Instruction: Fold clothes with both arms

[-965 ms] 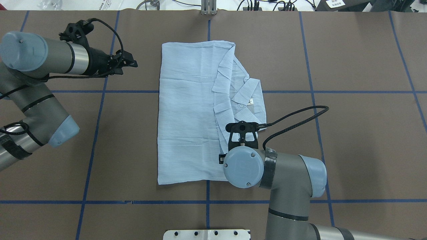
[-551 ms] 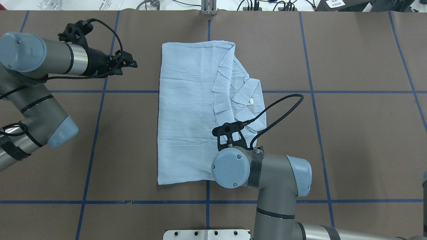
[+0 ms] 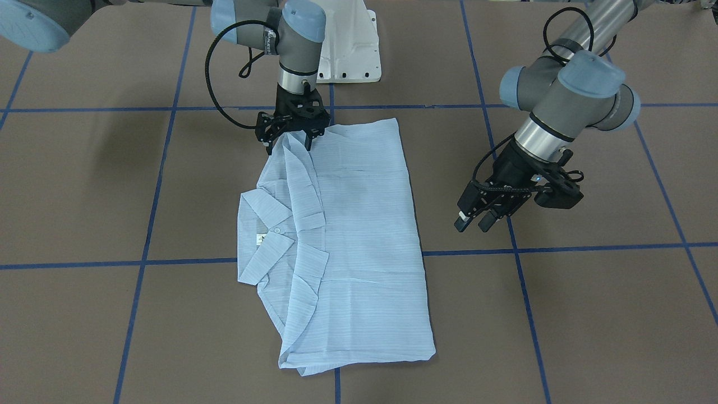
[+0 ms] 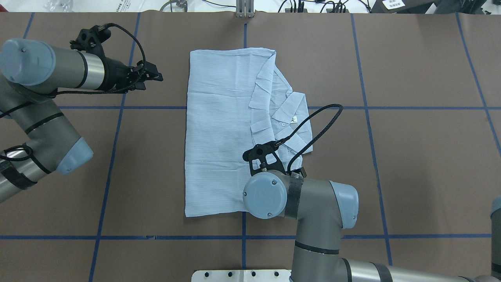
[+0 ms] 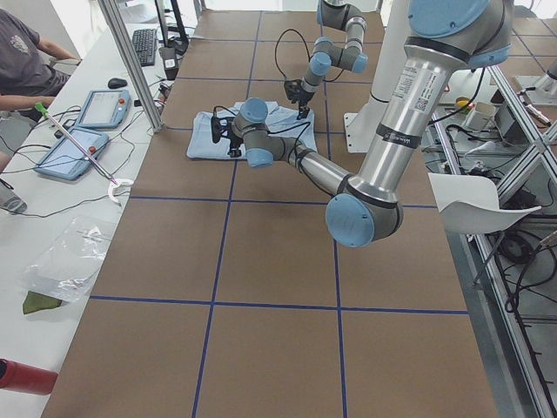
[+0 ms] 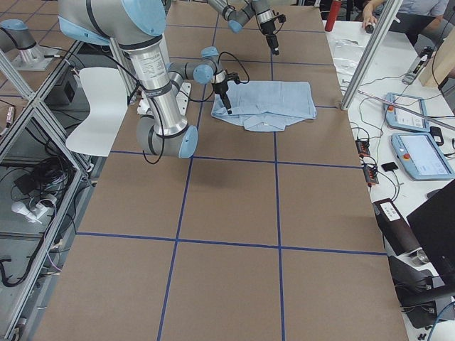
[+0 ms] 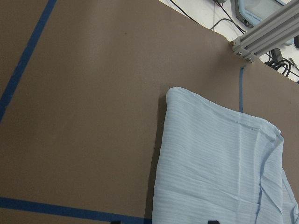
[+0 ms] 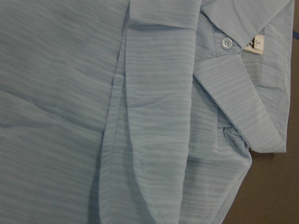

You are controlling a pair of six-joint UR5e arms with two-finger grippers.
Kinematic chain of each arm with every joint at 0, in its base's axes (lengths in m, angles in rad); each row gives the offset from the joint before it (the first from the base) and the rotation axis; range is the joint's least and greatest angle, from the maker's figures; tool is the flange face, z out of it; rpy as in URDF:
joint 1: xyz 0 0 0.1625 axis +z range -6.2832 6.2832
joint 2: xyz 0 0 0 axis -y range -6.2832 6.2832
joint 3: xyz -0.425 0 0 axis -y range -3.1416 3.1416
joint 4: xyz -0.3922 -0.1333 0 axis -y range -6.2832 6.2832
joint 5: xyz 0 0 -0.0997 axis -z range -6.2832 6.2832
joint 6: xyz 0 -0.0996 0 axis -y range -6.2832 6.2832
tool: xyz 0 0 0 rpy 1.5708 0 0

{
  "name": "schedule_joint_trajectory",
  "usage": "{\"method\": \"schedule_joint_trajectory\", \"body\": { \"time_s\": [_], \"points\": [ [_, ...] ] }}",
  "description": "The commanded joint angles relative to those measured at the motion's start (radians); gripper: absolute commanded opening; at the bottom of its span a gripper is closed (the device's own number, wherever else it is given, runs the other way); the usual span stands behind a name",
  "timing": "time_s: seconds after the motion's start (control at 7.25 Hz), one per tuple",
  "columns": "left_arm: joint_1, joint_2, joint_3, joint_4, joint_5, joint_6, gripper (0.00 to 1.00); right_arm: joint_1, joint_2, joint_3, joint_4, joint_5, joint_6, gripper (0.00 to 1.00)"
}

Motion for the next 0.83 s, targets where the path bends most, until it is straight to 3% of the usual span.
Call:
{"method": "schedule_joint_trajectory", "body": {
  "time_s": [0.0, 0.69],
  "points": [
    [0.001, 0.001, 0.001, 0.000, -0.001, -0.004, 0.69, 0.001, 0.016, -0.025, -0.001, 0.002, -0.010, 1.00],
    [0.000, 0.001, -0.012, 0.000, -0.003, -0.005, 0.70, 0.072, -0.038, -0.022, -0.006, 0.009, -0.111, 1.00]
  ]
}}
